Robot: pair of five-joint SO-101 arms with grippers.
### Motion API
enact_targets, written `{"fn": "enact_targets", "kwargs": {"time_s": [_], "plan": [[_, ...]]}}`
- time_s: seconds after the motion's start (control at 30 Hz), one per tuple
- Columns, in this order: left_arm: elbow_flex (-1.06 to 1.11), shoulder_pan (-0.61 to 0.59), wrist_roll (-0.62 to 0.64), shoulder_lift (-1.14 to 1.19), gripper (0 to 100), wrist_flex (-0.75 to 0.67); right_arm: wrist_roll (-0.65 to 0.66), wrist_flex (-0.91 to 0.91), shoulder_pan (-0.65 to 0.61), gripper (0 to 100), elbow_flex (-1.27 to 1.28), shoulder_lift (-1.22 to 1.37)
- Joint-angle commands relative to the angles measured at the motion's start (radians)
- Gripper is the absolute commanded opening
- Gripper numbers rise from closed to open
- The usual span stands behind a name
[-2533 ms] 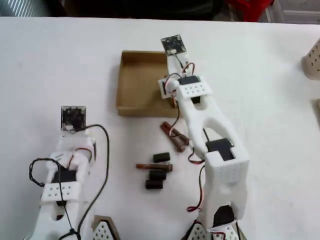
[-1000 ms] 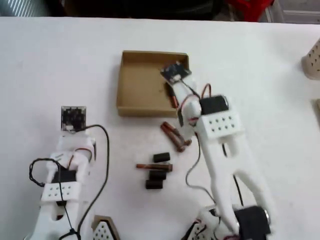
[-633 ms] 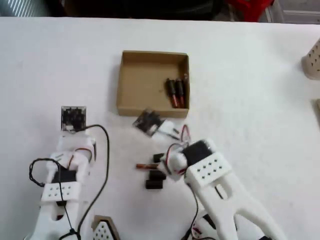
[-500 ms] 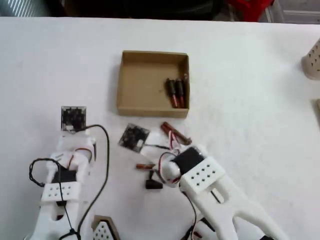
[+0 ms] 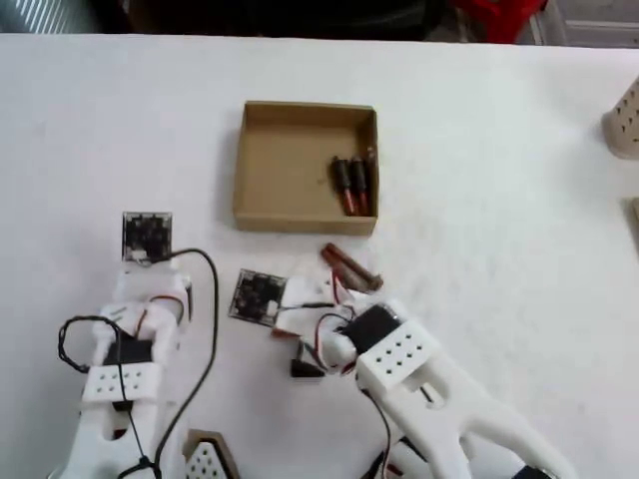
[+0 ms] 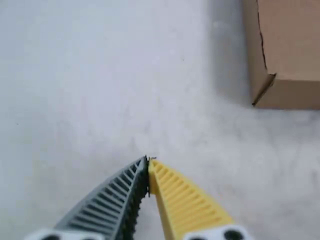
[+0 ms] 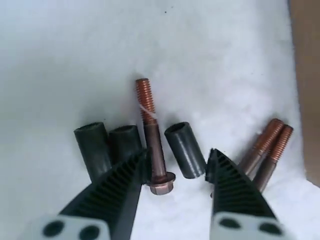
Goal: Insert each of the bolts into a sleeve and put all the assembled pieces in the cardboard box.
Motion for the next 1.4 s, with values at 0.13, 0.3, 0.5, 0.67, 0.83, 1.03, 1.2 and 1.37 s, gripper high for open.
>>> {"fn": "enact_targets", "kwargs": {"time_s": [0.13,0.3,0.5,0.67,0.83,1.03,1.2,1.37], "plan": [[-0.005,0.016,-0.009,-0.007,2,0.003,0.081,-0.021,-0.007,14.9,-0.104,0.22],[-0.005,0.016,-0.009,-0.007,2,0.003,0.149,-0.007,-0.005,14.9,-0.183,0.297],[-0.005,0.016,-0.009,-0.007,2,0.002,0.164,0.081,-0.005,14.9,-0.273,0.3],[-0.006,0.016,-0.009,-0.007,2,0.002,0.256,0.116,0.024,14.6,-0.305,0.309],[-0.006,0.016,-0.009,-0.007,2,0.002,0.298,0.119,0.071,14.6,-0.292,0.311],[-0.006,0.016,-0.009,-0.007,2,0.002,0.334,0.114,0.079,14.6,-0.288,0.34],[-0.006,0.016,-0.009,-0.007,2,0.002,0.334,0.053,0.079,14.6,-0.29,0.453],[-0.006,0.016,-0.009,-0.007,2,0.002,0.333,-0.01,0.081,14.6,-0.292,0.503]]}}
